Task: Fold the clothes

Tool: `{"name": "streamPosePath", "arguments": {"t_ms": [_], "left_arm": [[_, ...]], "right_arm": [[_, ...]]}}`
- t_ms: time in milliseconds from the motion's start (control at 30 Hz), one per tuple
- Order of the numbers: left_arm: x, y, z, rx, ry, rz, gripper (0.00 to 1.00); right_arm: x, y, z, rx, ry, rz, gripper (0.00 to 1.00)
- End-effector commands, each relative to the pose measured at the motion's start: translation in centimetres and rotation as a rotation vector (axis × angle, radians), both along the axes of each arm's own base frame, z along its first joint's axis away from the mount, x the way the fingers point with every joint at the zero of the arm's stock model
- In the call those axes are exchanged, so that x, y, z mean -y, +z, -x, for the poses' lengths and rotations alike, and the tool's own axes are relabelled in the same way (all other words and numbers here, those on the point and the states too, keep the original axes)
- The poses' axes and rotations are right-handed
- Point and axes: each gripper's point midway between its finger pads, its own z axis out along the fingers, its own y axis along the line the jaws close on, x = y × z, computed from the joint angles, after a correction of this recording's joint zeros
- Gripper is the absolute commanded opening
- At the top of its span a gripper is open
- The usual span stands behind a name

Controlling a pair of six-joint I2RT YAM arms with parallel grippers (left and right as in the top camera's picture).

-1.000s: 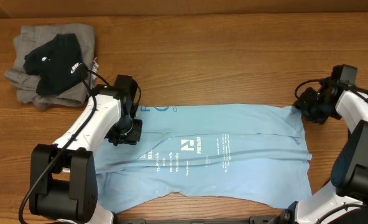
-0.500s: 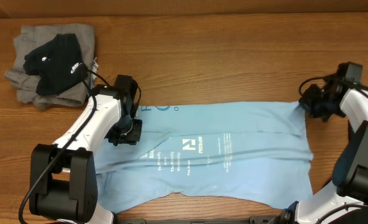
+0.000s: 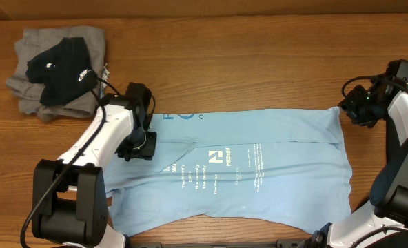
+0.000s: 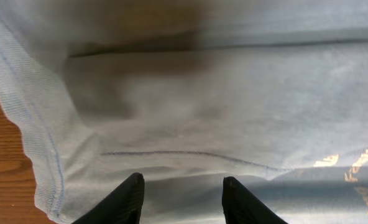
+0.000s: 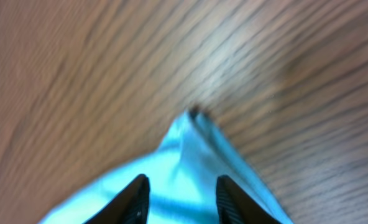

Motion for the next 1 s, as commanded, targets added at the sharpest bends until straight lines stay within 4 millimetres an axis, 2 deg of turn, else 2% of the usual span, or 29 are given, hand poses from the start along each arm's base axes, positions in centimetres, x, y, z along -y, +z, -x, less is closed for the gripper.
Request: {"name": "streamPosePath", "arguments": {"t_ms": [0,100,267,367,567,700,800,967], "left_arm": [[-1.3,0.7,-1.3,0.054,0.071,-0.008,0.34],[-1.8,0.4,-2.6,0.094,0.111,0.025,0.21],[0.2,-0.8,-5.2,0.160,0.093,0.165,0.05],[0.8,-2.2,-6.0,0.164,0.092,0.192,0.04],[1.0,-6.5,-7.0,0.130,0.131,0.192,0.04],[1.8,-8.6,-8.2,0.146,0.136,0.245,0.04],[2.5,-9.7,-10.3,0.216,0.141,0.284,0.04],[3.5,-9.6,-14.3,0.356,0.182,0.355,0.04]], "right_arm": [[-1.9,1.4,-0.2,0.015,0.035,-0.052,0.32],[-3.5,1.1,0.6,-0.039,0.033,-0.081,0.22],[-4.1,-0.4,1.2,-0.085,-0.052,-0.086,0.13],[-4.3,-1.7,1.4,-0.093,-0.116,-0.100,0.10],[-4.4,-4.3,1.8,-0.095,-0.264,-0.131,0.04],[-4.1,-6.5,2.2,-0.115,-0.384,-0.141,0.04],[-3.7,-8.6,1.2,-0.090,-0.429,-0.147,0.04],[-4.7,-11.1,-3.1,0.053,-0.372,-0.226,0.04]]}}
